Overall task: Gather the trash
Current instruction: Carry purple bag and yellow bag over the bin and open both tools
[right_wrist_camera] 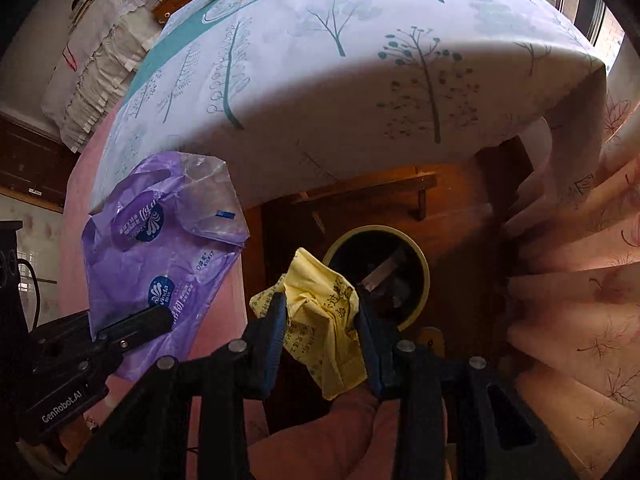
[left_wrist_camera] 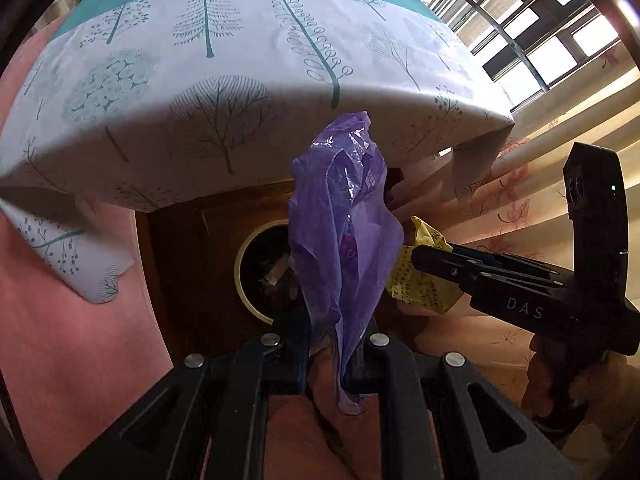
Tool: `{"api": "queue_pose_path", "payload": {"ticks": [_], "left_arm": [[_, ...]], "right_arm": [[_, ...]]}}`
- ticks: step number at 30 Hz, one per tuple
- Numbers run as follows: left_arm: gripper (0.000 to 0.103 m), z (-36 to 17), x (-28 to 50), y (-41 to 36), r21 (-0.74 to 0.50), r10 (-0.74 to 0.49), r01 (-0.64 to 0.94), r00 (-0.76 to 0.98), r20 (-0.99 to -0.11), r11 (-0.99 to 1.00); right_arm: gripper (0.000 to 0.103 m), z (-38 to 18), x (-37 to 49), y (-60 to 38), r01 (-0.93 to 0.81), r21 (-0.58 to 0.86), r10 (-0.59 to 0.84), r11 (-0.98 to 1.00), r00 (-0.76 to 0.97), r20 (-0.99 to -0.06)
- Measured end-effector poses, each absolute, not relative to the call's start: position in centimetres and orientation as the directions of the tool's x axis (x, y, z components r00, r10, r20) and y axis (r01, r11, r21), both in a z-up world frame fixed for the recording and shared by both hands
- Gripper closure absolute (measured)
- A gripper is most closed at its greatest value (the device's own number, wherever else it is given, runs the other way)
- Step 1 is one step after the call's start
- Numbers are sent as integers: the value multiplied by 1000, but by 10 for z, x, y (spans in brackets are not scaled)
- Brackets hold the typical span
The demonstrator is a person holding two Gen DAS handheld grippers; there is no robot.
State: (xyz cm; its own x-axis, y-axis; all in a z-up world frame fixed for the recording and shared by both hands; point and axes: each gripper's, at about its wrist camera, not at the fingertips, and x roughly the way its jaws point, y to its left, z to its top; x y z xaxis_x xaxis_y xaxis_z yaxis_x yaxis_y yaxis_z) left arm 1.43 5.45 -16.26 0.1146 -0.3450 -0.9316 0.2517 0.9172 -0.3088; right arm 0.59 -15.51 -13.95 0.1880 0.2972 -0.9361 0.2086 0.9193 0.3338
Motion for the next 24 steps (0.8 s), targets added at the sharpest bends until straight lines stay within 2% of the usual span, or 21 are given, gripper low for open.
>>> {"api": "queue_pose_path", "payload": {"ticks": [11,15,17,20,21,22,24], "left_arm": [[92,-368,23,37,-301,-311,144,48,-949,943],[90,-424,32,41,-307,-314,126,39,-949,943],[86,-448,35,45,-312,-317,107,28,-948,944],[64,-472,40,50,-301,-304,87,30,-952,950],[53,-477,41,51,-303,-306,83,28,-952,949],[41,-479,46,52,-303,-306,78,30,-951,950],[26,-483,47,56,-311,-313,68,37,-949,948]], "right_arm": [[67,-361,13,-162,297,321,325,899,37,-945],[66,-430,20,-163,337,350,368,874,11,-930],[66,-456,24,-162,360,371,399,856,-3,-917],[61,-486,28,-161,396,393,435,830,-17,-900],[58,-494,30,-161,408,397,443,822,-20,-896],[54,-499,31,-160,417,407,456,813,-20,-890],[42,-506,32,-159,424,419,471,803,-20,-882]]}}
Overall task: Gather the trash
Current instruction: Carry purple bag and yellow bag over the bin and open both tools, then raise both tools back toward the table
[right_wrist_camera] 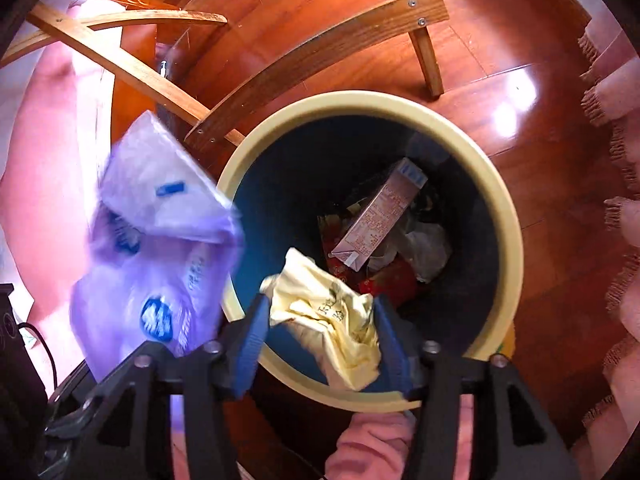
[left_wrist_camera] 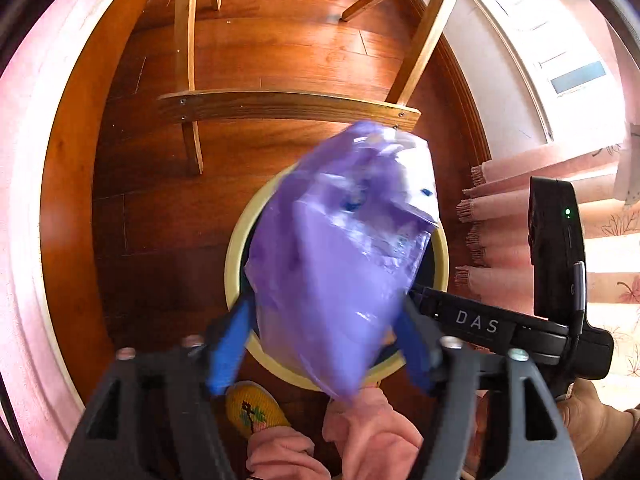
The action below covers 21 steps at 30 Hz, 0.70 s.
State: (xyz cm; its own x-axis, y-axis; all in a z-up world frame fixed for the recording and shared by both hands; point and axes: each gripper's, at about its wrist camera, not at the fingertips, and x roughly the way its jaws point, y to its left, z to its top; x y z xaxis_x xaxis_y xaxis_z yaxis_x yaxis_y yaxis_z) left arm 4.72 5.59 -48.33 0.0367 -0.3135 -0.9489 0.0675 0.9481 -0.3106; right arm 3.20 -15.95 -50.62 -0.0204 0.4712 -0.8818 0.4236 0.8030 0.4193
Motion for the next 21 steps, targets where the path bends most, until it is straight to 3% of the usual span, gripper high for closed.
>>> {"api": "queue_pose_path", "payload": {"ticks": [4,14,21], "left_arm": [[9,-480,49,62,-291,-295,65,60,-954,955],[8,-413,31,74,-258,-271,102,139,-952,961],[8,-311,18,82,-257,-278,116,227,-933,959]], "right_arm": [[35,-500,34,-160,408,412,455,815,-10,-890],[35,-441,32,-167,390,423,441,818,48,-896],[35,-337,16,-166,342,462,442,818,138,-886]]}}
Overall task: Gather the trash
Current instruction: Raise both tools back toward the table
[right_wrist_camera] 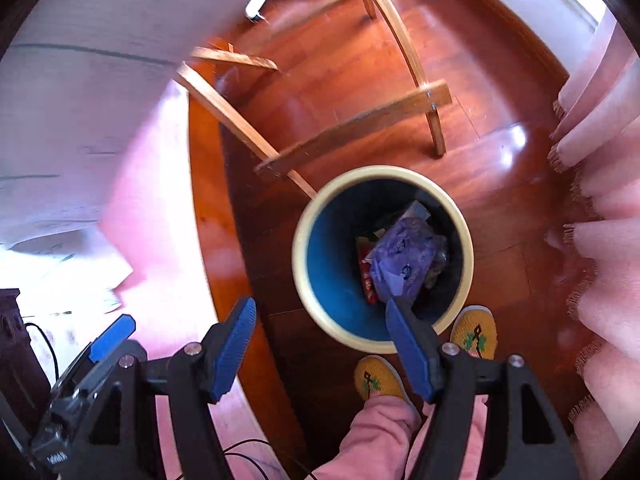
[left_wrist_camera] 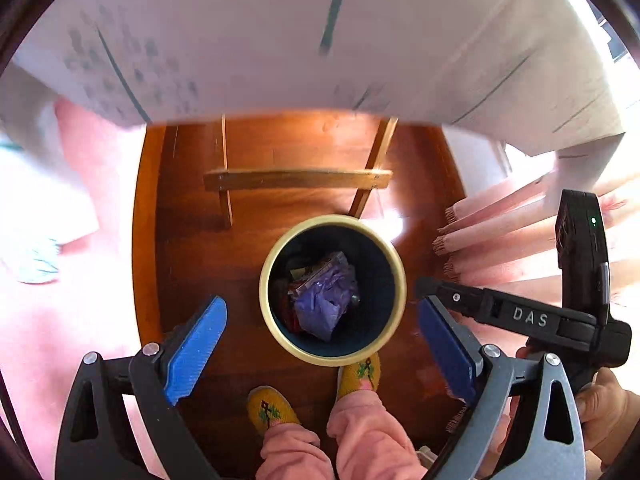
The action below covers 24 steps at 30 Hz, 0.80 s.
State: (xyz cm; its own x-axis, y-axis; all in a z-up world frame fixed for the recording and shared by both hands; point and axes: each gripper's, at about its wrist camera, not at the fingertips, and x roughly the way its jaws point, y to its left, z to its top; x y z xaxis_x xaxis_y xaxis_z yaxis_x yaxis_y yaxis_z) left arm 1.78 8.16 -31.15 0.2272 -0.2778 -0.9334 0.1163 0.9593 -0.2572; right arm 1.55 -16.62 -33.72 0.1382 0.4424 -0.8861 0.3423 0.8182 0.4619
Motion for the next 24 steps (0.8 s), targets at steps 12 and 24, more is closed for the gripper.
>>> {"api": "queue_pose_path", "payload": {"ticks": [12,24], "left_arm": [[8,-101,22,74,-260,-363,282,421,-831,923],[9,45,61,85,-185,-346,316,597,-724,931]], "right_arm": [[35,-126,3,-158,219,503,411,836,357,-839],[35,29,51,-141,77,345,242,936,572,-784]]}}
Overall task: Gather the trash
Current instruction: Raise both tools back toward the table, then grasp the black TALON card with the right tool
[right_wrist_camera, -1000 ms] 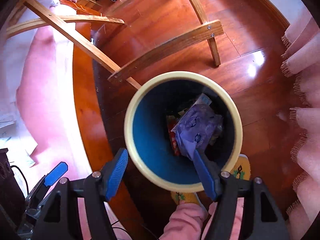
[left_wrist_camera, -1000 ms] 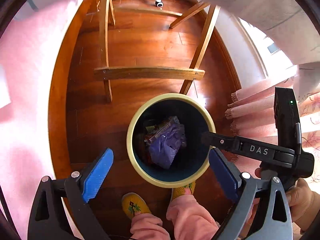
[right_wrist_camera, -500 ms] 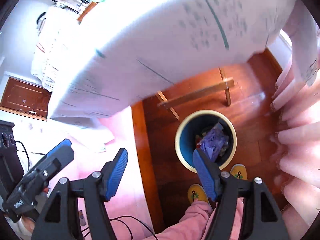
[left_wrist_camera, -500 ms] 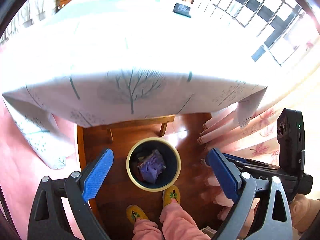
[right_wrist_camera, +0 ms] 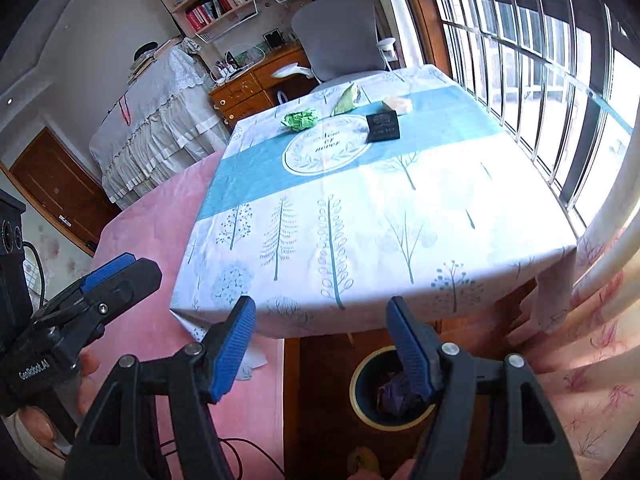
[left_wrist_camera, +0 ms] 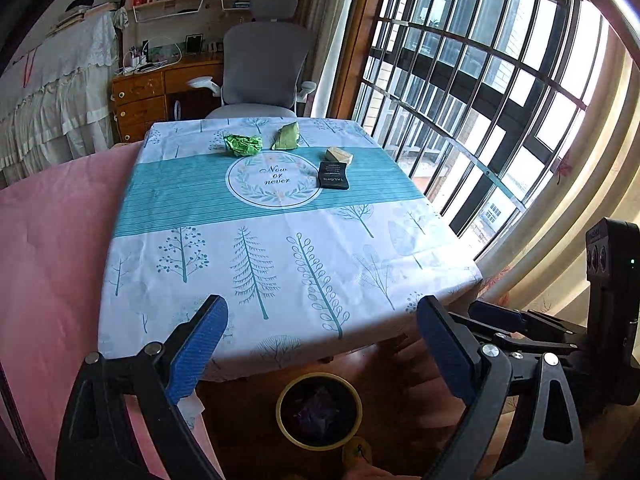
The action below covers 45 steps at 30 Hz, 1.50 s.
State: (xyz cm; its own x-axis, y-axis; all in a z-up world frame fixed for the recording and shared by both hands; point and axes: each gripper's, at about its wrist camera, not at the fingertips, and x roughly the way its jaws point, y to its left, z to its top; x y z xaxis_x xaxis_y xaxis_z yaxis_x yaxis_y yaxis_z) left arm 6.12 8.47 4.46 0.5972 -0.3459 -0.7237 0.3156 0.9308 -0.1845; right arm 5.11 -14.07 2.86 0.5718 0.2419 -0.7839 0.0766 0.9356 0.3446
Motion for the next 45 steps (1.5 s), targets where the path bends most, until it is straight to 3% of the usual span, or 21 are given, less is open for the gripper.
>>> {"api": "queue_pose_path", "payload": {"ticks": [7,13,17,21,32,41,43,44,45], "left_arm": [[9,69,95,90,-165,-309,279,622,-719,946],[9,63,138,77,-155,-274,239,619,-736,958],[9,48,182,61,-167,-251,192,608,-753,967],[18,27,237,36,-179,-227,141,572,-788,974],[19,-53,356,-11,-148,-118,-39,427,-897,988],[19,-76,395,-17,-139,-96,-93,367,-925,986],[19,-77,400,-20,-136,-94,-91,360,-928,987],[19,-78,403,-23,-135,-96,-85,357,-929,987],[19,-79,406,-26,-132,-96,-78,354,-930,988]], "right_arm": [[35,79,88,-157,40,224,145,974,645,-750],[35,83,143,-178,-9,140,113,990,646,-755],[35,62,198,-201,-45,145,142,988,611,-779],[52,32,263,-222,-133,165,211,977,544,-812],[52,-60,414,-248,-364,169,296,916,328,-897],[53,-103,458,-220,-549,178,342,817,213,-915],[69,-109,458,-217,-577,200,360,792,176,-916],[84,-113,459,-216,-586,216,367,781,152,-918],[92,-117,457,-216,-589,227,371,776,135,-919]]}}
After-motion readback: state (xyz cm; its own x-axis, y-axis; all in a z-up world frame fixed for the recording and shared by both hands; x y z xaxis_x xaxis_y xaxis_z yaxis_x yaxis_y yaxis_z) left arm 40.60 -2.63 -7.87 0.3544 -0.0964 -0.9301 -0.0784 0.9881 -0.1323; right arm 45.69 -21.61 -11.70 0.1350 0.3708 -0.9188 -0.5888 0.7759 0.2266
